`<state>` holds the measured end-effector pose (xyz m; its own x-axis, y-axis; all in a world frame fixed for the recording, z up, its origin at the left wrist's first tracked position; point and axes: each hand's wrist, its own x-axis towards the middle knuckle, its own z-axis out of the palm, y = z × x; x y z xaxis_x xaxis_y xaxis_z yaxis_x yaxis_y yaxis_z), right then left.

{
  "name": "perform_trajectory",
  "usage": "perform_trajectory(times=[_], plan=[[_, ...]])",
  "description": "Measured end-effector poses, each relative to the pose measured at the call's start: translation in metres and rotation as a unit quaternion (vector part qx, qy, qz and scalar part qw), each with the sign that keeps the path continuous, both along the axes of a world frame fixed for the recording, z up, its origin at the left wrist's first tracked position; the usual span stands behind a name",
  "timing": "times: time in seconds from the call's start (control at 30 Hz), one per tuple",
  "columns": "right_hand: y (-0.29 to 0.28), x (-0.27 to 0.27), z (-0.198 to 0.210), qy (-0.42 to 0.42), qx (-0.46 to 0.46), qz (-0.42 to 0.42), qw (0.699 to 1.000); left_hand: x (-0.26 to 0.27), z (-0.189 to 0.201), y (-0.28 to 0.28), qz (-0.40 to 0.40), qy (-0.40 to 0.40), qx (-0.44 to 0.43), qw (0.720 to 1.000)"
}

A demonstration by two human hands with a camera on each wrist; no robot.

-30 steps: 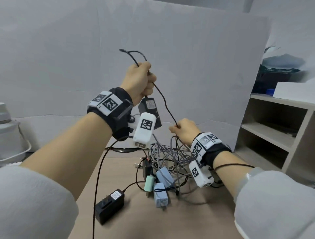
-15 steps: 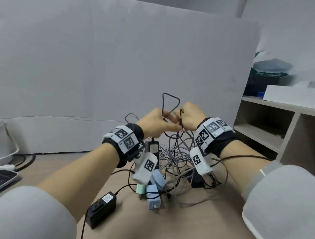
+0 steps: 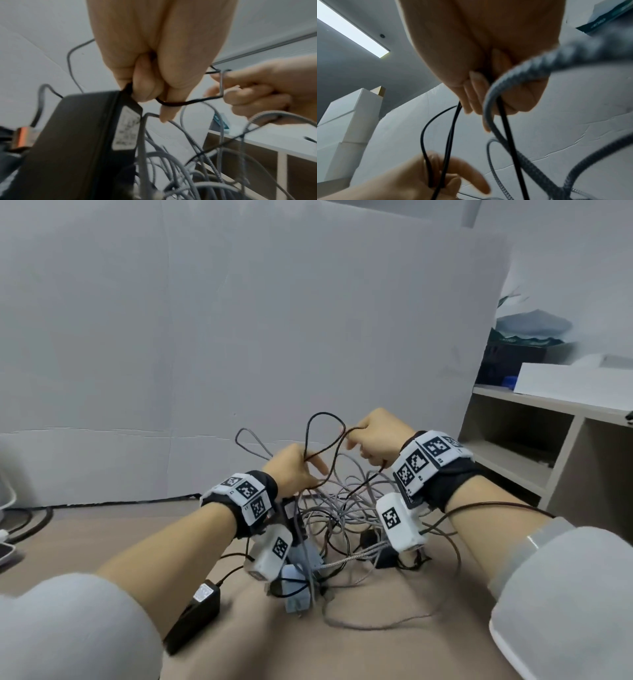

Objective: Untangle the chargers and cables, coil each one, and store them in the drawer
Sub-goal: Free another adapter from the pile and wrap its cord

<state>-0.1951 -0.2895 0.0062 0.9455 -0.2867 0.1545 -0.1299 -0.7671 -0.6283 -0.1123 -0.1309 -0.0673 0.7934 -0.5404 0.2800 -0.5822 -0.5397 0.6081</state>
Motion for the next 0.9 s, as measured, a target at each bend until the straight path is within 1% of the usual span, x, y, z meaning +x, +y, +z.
perform_trajectory(times=[0.07,0.13,0.2,0.3,0.4,0.53,0.63,0.7,0.73,0.8,0.9], plan=[[-0.006,-0.002,0.0,0.016,-0.021,-0.01,1.0,0.008,-0.001,0.007,0.044,0.013,-0.004,0.999],[-0.01,-0.002,0.002,0.001,-0.032,-0.032,0.999,0.008,0.001,0.009,0.048,0.028,-0.026,0.998],[-0.011,0.0,0.006,-0.023,-0.021,-0.049,0.998,0.0,0.006,0.005,0.02,0.034,-0.072,0.997],[-0.004,0.0,0.013,-0.03,0.057,-0.034,0.997,-0.017,0.02,-0.005,-0.044,0.045,-0.125,0.99],[0.002,-0.003,0.021,-0.032,0.115,-0.009,0.993,-0.03,0.031,-0.017,-0.105,0.058,-0.134,0.984],[0.01,-0.01,0.031,-0.061,0.169,0.036,0.983,-0.034,0.034,-0.025,-0.123,0.066,-0.147,0.979],[0.009,-0.013,0.029,-0.084,0.246,0.066,0.963,-0.029,0.036,-0.022,-0.114,0.057,-0.142,0.982],[0.006,-0.013,0.023,-0.101,0.289,0.093,0.948,-0.022,0.041,-0.016,-0.083,0.045,-0.139,0.986],[0.004,-0.012,0.019,-0.109,0.292,0.099,0.945,-0.017,0.042,-0.012,-0.054,0.053,-0.141,0.987],[0.001,-0.009,0.008,-0.103,0.268,0.099,0.953,-0.006,0.044,-0.003,-0.001,0.087,-0.158,0.984],[0.005,0.0,-0.013,-0.064,0.232,0.119,0.963,0.005,0.044,0.006,0.041,0.116,-0.188,0.974]])
